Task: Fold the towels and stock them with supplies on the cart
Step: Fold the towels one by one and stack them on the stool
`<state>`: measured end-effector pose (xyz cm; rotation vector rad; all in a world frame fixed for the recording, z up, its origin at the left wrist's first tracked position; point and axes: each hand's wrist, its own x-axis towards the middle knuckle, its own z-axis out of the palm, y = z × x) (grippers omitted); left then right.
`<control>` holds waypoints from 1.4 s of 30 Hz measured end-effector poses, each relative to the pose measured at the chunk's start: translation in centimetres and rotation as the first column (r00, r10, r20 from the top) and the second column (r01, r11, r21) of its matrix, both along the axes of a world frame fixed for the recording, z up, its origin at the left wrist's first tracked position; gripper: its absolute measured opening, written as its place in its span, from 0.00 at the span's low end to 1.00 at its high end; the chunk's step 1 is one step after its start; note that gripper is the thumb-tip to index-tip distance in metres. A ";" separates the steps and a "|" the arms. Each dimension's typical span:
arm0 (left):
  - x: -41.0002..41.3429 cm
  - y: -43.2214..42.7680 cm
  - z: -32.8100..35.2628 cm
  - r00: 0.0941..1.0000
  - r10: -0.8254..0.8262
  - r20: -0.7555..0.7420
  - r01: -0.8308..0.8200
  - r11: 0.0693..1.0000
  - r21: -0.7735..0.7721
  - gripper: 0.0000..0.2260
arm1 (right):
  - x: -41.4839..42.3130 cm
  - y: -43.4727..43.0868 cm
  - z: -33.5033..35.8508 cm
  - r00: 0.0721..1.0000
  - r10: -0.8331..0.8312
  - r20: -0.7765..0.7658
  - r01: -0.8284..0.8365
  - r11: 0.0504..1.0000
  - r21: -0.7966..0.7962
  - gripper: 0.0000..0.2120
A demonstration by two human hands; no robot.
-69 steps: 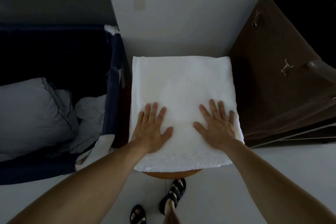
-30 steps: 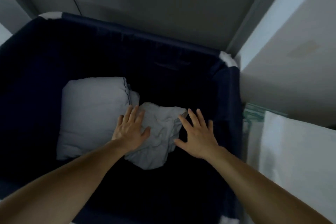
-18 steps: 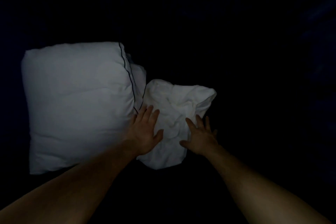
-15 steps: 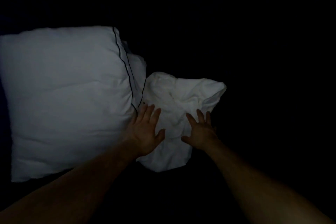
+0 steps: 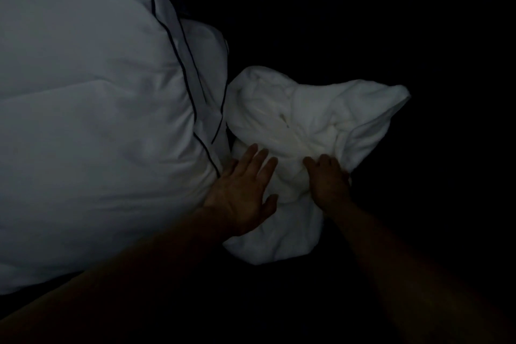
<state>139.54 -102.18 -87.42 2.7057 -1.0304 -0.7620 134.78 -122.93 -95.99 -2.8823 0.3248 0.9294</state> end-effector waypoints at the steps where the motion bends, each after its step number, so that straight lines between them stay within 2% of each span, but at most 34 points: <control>1: -0.1 -0.1 0.2 1.000 0.012 -0.003 -0.012 1.000 0.002 0.32 | 0.4 0.0 0.7 1.000 -0.012 0.016 0.012 0.999 0.042 0.21; 4: -0.1 -0.2 1.8 1.000 0.016 -0.023 -0.016 0.999 0.036 0.34 | 0.7 0.5 4.2 0.994 -0.093 0.050 0.081 0.975 0.207 0.20; 8: -0.6 0.4 7.2 0.996 0.067 -0.051 -0.066 0.997 0.030 0.41 | -0.2 2.5 12.2 0.961 -0.248 0.122 0.186 0.907 0.379 0.16; 13: -0.5 1.8 17.6 0.981 0.149 -0.121 -0.151 0.989 0.001 0.54 | -0.7 4.9 25.7 0.817 -0.529 0.228 0.290 0.720 0.631 0.09; 16: 0.3 2.2 25.2 0.973 0.203 -0.107 -0.210 0.976 -0.057 0.62 | -0.6 4.8 35.5 0.741 -0.594 0.313 0.207 0.646 0.734 0.09; 18: 0.4 1.5 30.7 0.969 0.232 -0.083 -0.243 0.958 -0.150 0.64 | -0.4 4.2 42.7 0.717 -0.595 0.363 0.154 0.643 0.750 0.12; 20: 0.3 -0.6 36.3 0.977 0.215 -0.018 -0.213 0.950 -0.230 0.66 | -0.7 3.4 49.8 0.685 -0.630 0.366 0.137 0.604 0.785 0.12; 22: 0.3 -3.1 42.3 0.986 0.162 0.045 -0.144 0.950 -0.276 0.65 | -1.4 2.5 56.3 0.623 -0.692 0.365 0.100 0.533 0.840 0.11; 24: 0.1 -5.1 48.2 0.987 0.154 0.052 -0.125 0.923 -0.365 0.58 | -2.4 1.3 62.1 0.560 -0.730 0.391 0.042 0.496 0.867 0.11; 27: -1.6 -7.1 56.8 0.972 0.234 0.028 -0.180 0.813 -0.555 0.54 | -4.5 -0.9 70.2 0.454 -0.743 0.492 -0.056 0.528 0.848 0.13; 32: -6.9 -12.6 70.5 0.971 0.151 0.187 0.017 0.733 -0.680 0.47 | -11.3 -6.4 82.8 0.290 -0.684 0.669 -0.204 0.639 0.742 0.16; 37: -16.6 -19.6 79.7 0.963 0.157 0.217 0.087 0.586 -0.806 0.44 | -21.8 -13.8 92.3 0.158 -0.640 0.752 -0.281 0.701 0.656 0.16; 40: -21.8 -24.1 83.3 0.962 0.144 0.233 0.114 0.565 -0.817 0.41 | -27.5 -17.9 95.5 0.086 -0.641 0.763 -0.282 0.719 0.636 0.16; 42: -24.7 -26.3 84.6 0.958 0.141 0.248 0.122 0.583 -0.803 0.37 | -30.7 -20.2 96.5 0.052 -0.638 0.768 -0.260 0.734 0.627 0.17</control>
